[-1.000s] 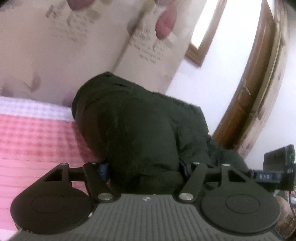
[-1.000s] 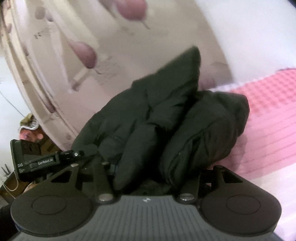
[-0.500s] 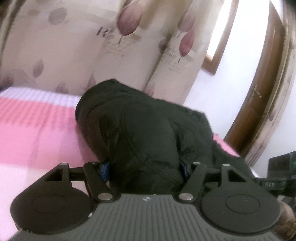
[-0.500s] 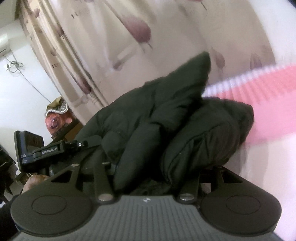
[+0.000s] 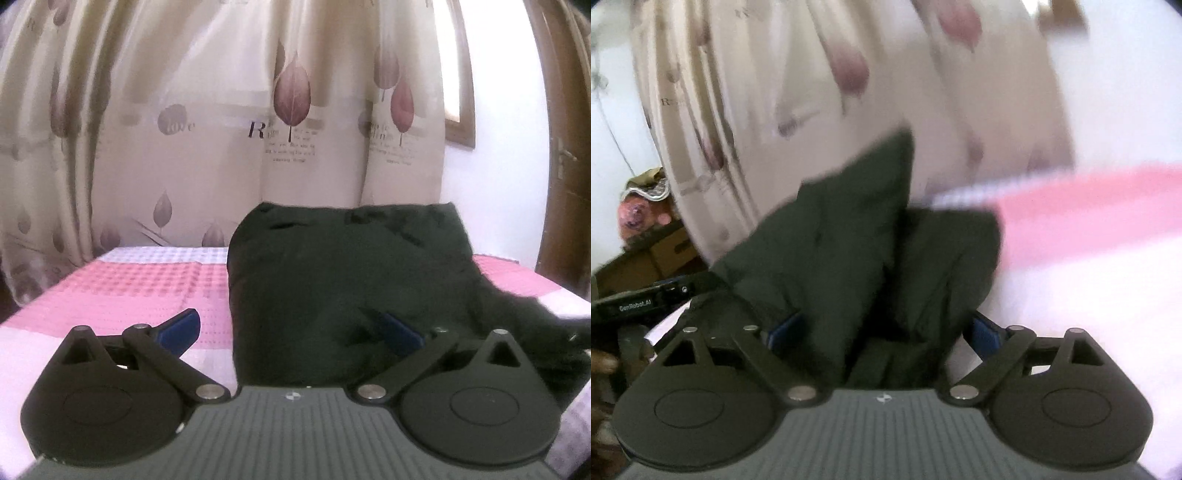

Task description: Fold large clothes

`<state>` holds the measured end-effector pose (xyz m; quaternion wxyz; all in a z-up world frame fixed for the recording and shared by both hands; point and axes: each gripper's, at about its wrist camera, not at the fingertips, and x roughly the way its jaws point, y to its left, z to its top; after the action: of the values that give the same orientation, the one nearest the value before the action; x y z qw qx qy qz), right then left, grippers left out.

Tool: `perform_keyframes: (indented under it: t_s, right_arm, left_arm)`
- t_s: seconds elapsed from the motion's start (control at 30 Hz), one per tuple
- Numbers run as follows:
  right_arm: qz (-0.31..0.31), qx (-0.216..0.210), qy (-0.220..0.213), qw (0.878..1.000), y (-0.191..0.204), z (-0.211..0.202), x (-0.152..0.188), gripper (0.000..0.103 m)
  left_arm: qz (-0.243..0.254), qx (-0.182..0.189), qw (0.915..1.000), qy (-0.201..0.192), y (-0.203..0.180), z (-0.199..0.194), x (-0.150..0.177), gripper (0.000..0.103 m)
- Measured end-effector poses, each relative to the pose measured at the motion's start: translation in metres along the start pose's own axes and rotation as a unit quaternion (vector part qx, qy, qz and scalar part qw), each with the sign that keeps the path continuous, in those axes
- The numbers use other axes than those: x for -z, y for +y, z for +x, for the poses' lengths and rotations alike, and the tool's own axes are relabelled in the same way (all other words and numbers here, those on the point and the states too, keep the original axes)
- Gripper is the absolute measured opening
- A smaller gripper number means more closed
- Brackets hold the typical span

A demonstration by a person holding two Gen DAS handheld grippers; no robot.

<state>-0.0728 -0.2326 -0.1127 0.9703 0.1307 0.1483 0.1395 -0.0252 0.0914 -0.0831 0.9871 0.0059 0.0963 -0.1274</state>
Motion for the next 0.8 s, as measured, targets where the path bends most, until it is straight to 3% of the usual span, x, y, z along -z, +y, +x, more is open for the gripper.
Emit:
perform_keyframes:
  t_s: [0.13,0.2,0.33,0.57,0.7,0.8]
  right_arm:
    - [-0.055,0.029,-0.082,0.995,0.028,-0.046,-0.015,0.103]
    - [-0.077,0.036,-0.109,0.990,0.042,-0.060,-0.022,0.103]
    - [-0.098,0.021,-0.125,0.987,0.063,-0.072,-0.031,0.103]
    - [-0.100,0.004,-0.136,0.986,0.079,-0.077,-0.034,0.103]
    - [-0.101,0.006,-0.139,0.985,0.082,-0.082,-0.036,0.103]
    - [-0.104,0.016,-0.139,0.985,0.085,-0.082,-0.037,0.103]
  left_arm:
    - [0.030,-0.068,0.9969,-0.025,-0.026,-0.019,-0.025,0.103]
    - [0.043,-0.076,0.9953,-0.041,-0.036,-0.028,-0.038,0.103]
    - [0.047,-0.073,0.9922,-0.089,-0.052,-0.050,-0.063,0.103]
    - [0.050,-0.131,0.9821,-0.125,-0.071,-0.069,-0.084,0.103]
    - [0.017,-0.088,0.9918,-0.091,-0.067,-0.073,-0.090,0.103]
    - [-0.007,-0.079,0.9942,-0.073,-0.062,-0.071,-0.090,0.103]
